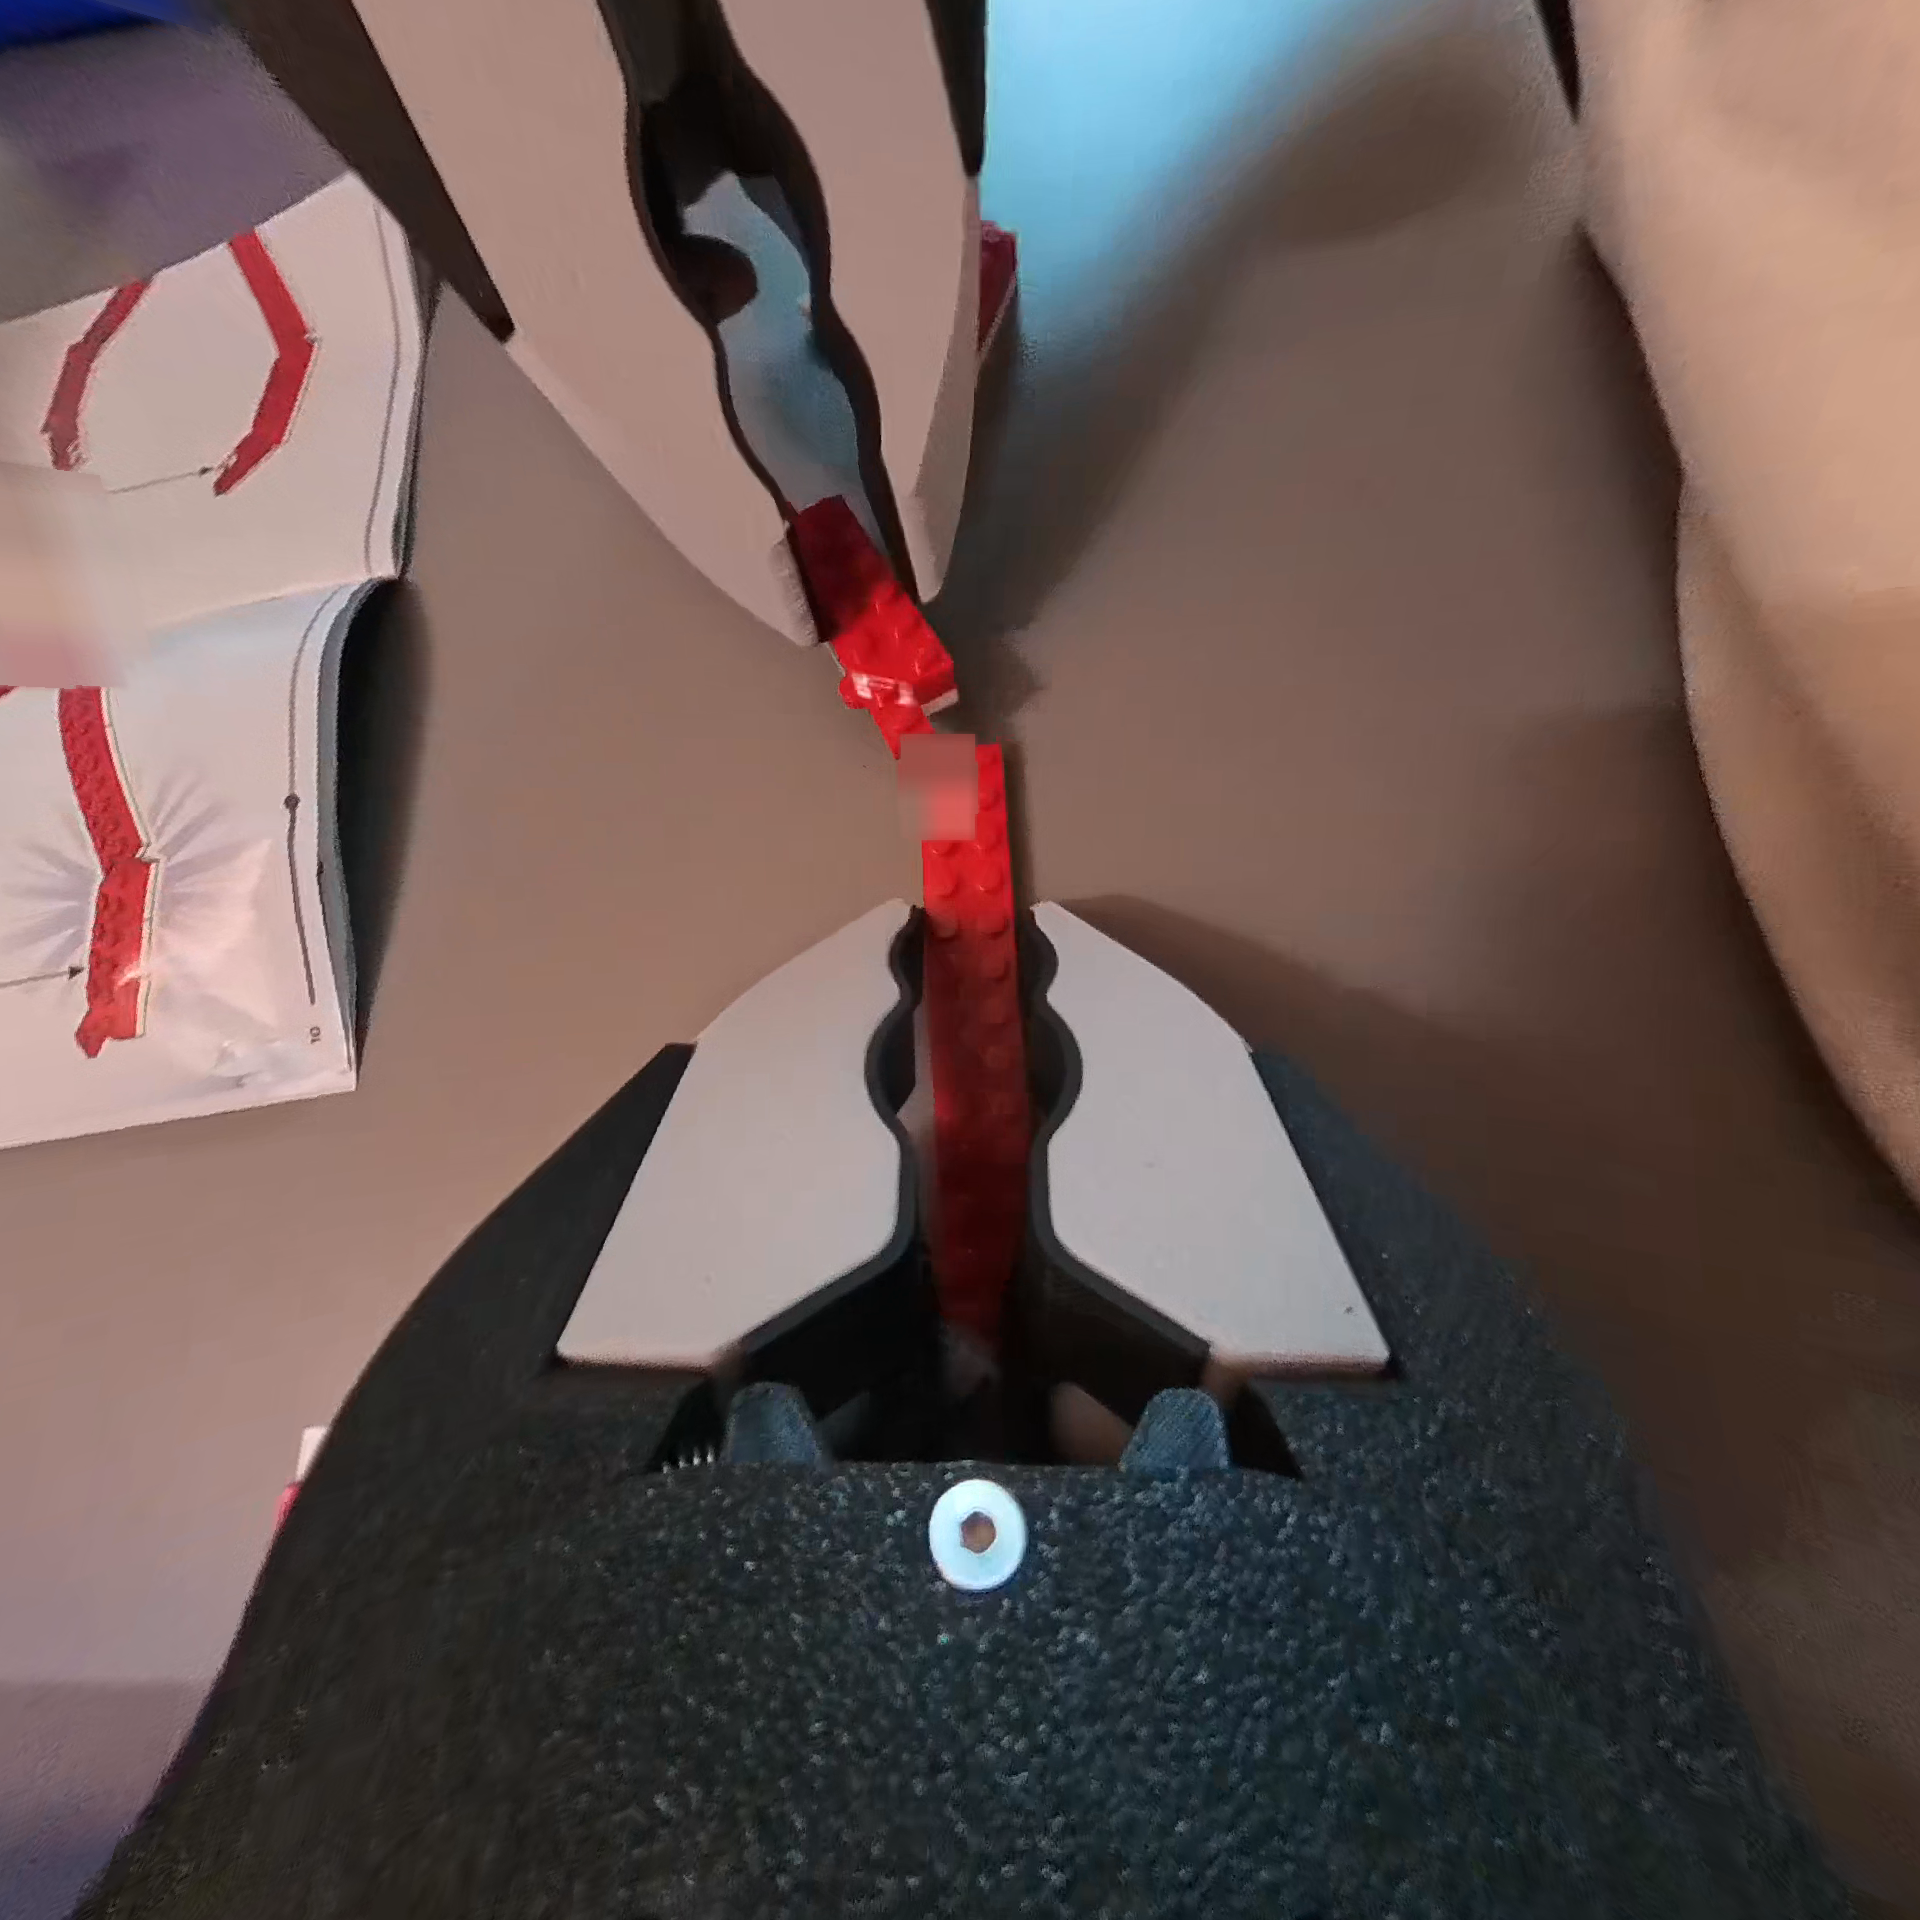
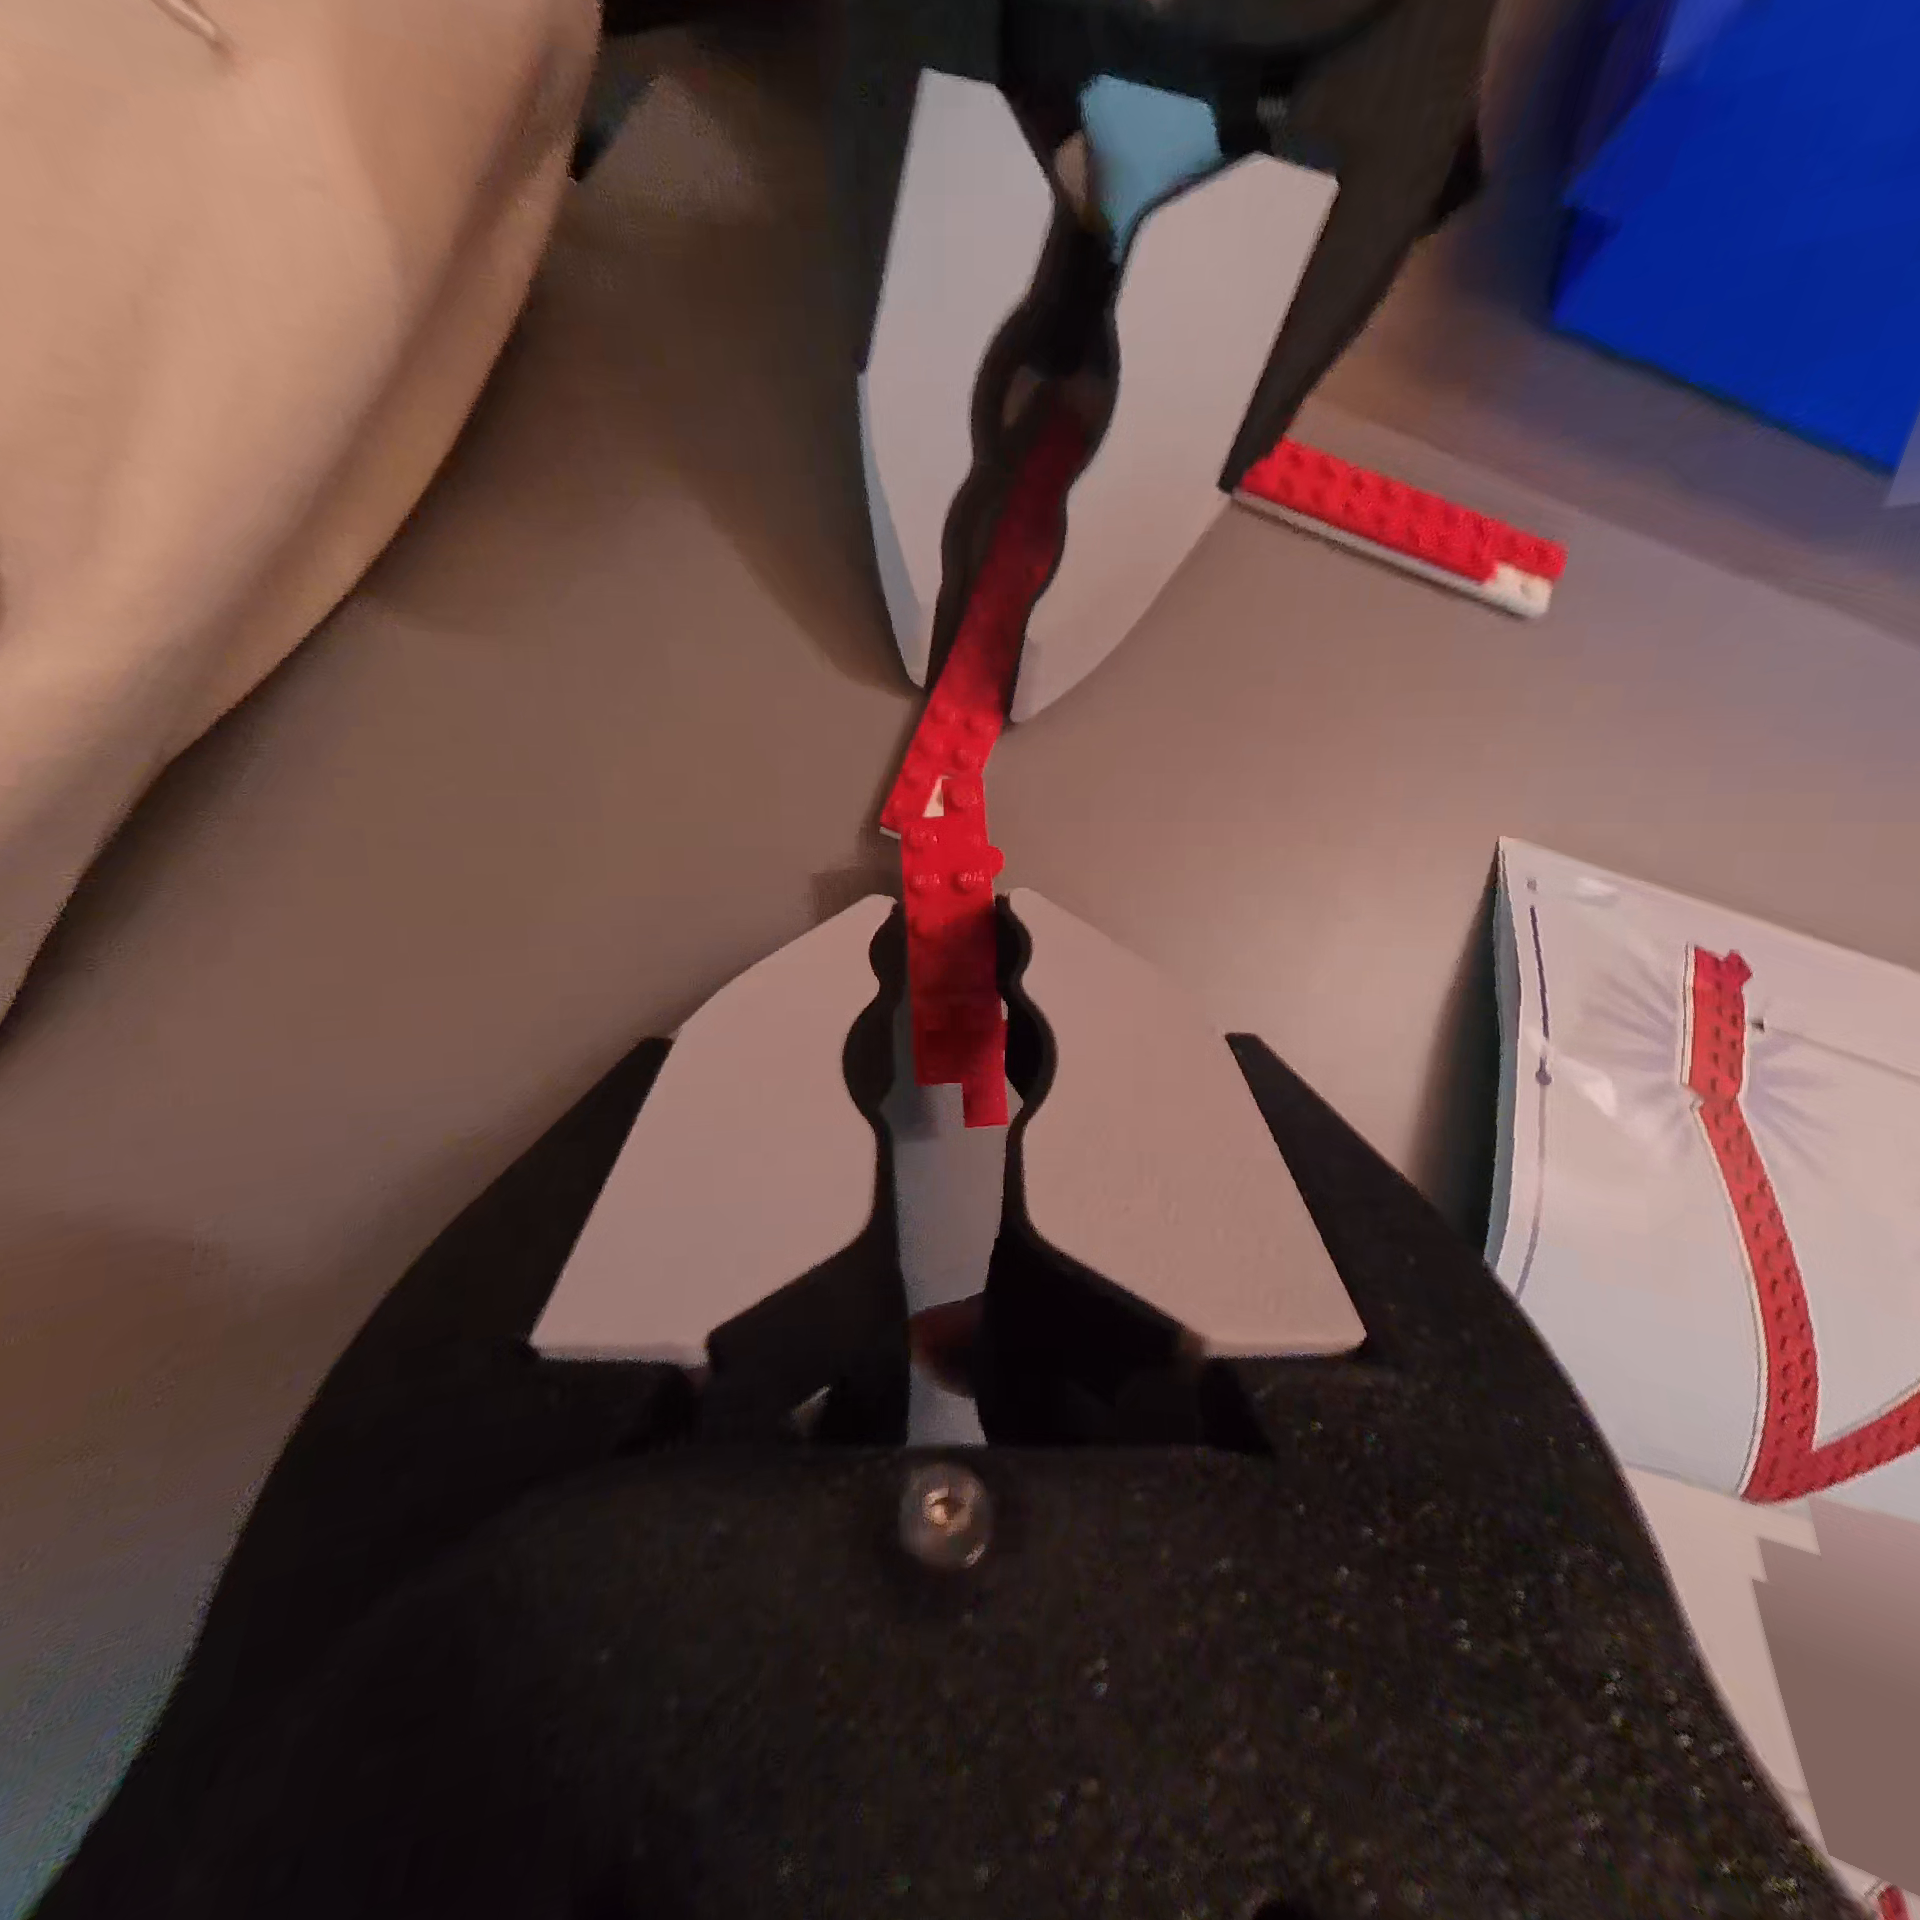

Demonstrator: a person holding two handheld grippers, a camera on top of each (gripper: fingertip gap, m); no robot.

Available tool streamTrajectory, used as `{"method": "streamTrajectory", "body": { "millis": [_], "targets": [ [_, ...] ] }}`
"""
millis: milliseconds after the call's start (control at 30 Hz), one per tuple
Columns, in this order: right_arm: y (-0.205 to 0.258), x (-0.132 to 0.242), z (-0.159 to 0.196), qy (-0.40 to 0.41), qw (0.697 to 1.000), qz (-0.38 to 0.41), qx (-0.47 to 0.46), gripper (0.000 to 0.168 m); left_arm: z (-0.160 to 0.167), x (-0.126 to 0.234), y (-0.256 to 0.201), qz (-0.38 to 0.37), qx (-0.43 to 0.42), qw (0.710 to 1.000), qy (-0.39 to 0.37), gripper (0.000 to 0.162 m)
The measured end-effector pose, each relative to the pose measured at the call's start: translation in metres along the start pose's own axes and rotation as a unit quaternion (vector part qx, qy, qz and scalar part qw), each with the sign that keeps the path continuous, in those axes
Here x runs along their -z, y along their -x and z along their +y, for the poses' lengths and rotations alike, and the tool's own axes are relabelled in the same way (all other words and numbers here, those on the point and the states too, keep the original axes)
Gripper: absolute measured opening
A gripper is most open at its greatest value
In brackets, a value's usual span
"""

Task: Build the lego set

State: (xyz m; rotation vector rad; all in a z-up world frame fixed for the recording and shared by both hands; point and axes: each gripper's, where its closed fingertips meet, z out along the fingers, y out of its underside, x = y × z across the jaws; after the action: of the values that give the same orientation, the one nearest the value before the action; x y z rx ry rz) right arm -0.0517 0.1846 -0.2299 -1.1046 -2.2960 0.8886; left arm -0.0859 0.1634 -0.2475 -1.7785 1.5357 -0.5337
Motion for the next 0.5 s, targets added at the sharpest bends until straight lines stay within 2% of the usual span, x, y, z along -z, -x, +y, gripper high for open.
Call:
{"method": "streamTrajectory", "body": {
  "millis": [167, 267, 333, 400, 467, 500],
  "targets": [
    [0.004, -0.002, 0.000, 0.026, 0.998, -0.034, 0.050, 0.016, -0.002, 0.000, -0.003, 0.011, -0.038, 0.999, -0.005, 0.017],
    [0.000, 0.000, -0.004, 0.025, 0.997, -0.026, 0.068, 0.016, -0.017, 0.005, 0.007, -0.038, -0.028, 0.998, -0.049, 0.021],
    [-0.006, 0.006, -0.014, 0.007, 0.997, 0.003, 0.075, 0.016, -0.031, 0.015, 0.019, -0.073, 0.039, 0.992, -0.099, 0.017],
    [-0.013, 0.015, -0.028, -0.014, 0.991, 0.053, 0.124, 0.016, -0.045, 0.025, 0.029, -0.076, 0.160, 0.970, -0.166, 0.016],
    [-0.018, 0.023, -0.034, 0.011, 0.972, 0.106, 0.210, 0.016, -0.060, 0.031, 0.029, -0.024, 0.272, 0.933, -0.235, 0.018],
    [-0.021, 0.027, -0.036, 0.031, 0.959, 0.130, 0.249, 0.016, -0.067, 0.034, 0.027, 0.010, 0.309, 0.914, -0.261, 0.024]
  ]
}}
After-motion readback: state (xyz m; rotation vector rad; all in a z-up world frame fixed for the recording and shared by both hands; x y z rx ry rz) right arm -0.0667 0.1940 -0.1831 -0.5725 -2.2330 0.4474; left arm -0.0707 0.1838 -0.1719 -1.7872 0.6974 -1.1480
